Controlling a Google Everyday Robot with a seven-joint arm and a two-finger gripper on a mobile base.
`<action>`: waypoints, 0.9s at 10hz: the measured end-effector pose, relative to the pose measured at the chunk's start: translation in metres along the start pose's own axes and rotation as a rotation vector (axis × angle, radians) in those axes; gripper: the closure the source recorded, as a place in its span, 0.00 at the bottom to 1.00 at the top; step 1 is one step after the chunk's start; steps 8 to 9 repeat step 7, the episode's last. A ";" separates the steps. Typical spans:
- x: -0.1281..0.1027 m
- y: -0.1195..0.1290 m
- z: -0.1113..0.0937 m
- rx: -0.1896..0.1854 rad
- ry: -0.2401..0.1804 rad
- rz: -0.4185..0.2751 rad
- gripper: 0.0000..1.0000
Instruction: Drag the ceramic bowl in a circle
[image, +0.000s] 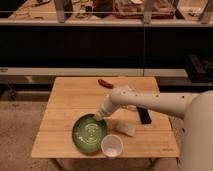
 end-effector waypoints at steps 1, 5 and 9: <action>0.016 -0.015 0.006 0.023 0.007 -0.025 1.00; 0.063 -0.056 0.031 0.119 0.024 -0.086 1.00; 0.061 -0.054 0.030 0.117 0.024 -0.083 1.00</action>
